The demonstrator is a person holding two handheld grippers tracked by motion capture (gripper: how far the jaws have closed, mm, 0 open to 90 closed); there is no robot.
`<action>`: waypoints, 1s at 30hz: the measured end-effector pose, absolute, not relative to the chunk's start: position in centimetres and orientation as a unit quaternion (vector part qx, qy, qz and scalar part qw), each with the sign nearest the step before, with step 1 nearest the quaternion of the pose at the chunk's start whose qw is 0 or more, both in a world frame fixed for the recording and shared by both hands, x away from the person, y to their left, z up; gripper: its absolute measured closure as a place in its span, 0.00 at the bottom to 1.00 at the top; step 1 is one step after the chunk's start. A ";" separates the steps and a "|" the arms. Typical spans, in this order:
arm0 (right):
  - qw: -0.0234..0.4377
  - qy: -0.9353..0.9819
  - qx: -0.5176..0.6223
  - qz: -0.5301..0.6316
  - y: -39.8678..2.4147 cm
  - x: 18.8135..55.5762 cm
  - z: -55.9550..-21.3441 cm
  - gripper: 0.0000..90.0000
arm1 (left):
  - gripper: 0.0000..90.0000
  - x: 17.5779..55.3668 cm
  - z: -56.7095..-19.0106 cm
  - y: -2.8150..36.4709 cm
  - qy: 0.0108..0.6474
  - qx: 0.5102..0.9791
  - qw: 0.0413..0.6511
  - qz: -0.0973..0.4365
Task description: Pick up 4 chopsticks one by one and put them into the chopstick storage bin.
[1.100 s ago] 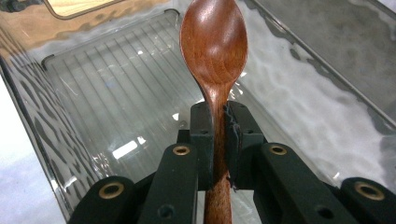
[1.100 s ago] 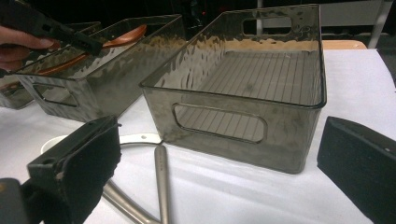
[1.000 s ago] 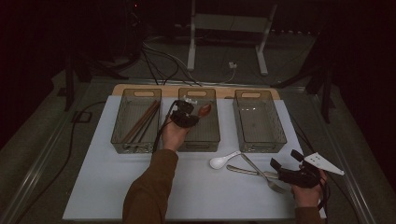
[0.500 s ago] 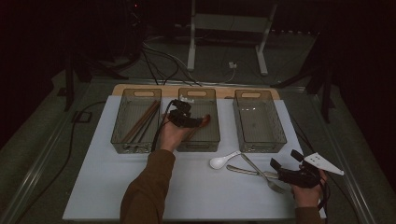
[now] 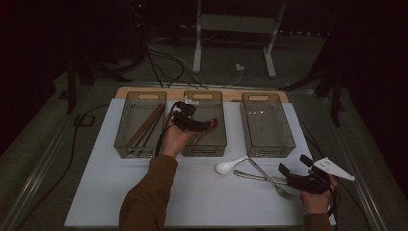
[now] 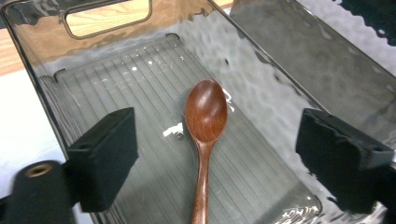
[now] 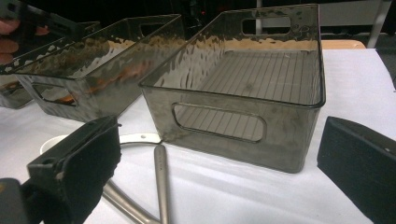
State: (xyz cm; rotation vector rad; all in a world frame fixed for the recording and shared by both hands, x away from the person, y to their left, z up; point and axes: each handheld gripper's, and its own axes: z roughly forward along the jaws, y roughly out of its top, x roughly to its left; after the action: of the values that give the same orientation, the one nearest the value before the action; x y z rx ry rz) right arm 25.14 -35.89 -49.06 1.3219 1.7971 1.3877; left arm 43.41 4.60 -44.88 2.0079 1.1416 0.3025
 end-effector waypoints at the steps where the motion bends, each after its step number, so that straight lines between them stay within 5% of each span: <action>1: 0.254 0.661 0.487 0.511 -35.9 25.1 -49.1 0.00 | 0.11 43.3 -44.8 4.7 0.449 0.792 0.398 0.118; 5: 0.253 0.661 0.487 0.511 -35.9 25.1 -49.1 0.00 | 0.03 43.1 -44.3 4.8 0.445 0.792 0.401 0.120; 30: 0.254 0.661 0.487 0.511 -35.9 25.1 -49.1 0.00 | 0.01 41.4 -42.8 4.2 0.397 0.815 0.405 0.120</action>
State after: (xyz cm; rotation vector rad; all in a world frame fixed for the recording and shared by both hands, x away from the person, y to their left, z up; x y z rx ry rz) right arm 25.14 -35.91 -49.08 1.3239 1.7952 1.3894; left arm 41.39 4.15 -42.83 2.0559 1.0016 0.3032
